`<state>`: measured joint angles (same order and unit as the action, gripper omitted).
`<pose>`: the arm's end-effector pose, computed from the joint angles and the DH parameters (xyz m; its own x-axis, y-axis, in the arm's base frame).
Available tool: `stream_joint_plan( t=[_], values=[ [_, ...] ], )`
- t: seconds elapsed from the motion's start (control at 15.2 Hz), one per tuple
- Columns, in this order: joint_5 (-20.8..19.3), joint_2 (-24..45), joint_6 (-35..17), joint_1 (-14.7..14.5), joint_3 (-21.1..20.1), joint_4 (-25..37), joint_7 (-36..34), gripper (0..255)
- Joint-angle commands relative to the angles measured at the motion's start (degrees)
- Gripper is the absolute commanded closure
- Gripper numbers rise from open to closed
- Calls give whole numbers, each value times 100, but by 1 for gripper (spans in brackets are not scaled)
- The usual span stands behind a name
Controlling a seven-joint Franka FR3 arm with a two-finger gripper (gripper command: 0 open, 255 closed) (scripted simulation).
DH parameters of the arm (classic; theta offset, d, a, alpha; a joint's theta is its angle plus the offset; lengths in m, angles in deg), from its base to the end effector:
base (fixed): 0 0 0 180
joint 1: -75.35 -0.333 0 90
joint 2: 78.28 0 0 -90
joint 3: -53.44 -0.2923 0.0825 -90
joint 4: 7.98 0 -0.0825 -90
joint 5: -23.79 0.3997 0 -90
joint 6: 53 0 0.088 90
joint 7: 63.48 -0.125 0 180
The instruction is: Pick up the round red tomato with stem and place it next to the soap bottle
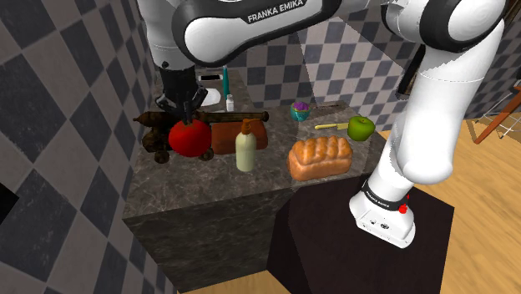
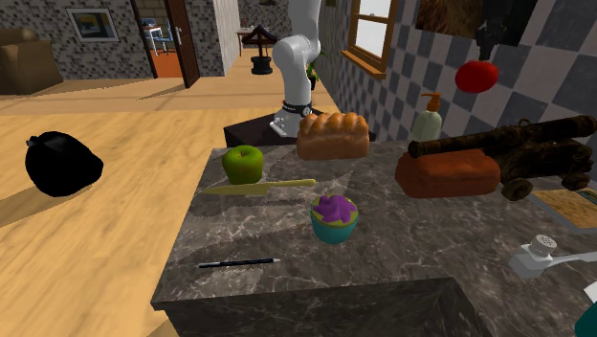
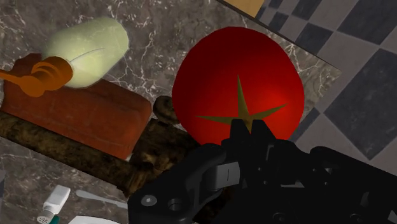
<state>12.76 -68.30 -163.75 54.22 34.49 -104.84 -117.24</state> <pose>0.5020 0.3880 0.4573 0.9725 -0.1802 0.1476 -0.1844 -0.9827 0.0154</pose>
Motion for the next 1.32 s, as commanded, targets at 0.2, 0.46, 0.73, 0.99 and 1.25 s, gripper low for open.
stream_joint_plan(
  t=[0.2,0.46,0.73,0.99,1.25],
  values=[
    [-44,51,-357,2,10,-310,-66,255],
    [-92,117,-640,2,21,-535,-123,255],
    [-151,201,-916,-1,35,-737,-187,255],
    [-220,304,-1187,-8,52,-916,-257,255],
    [-300,424,-1452,-19,74,-1074,-333,255]
  ],
)
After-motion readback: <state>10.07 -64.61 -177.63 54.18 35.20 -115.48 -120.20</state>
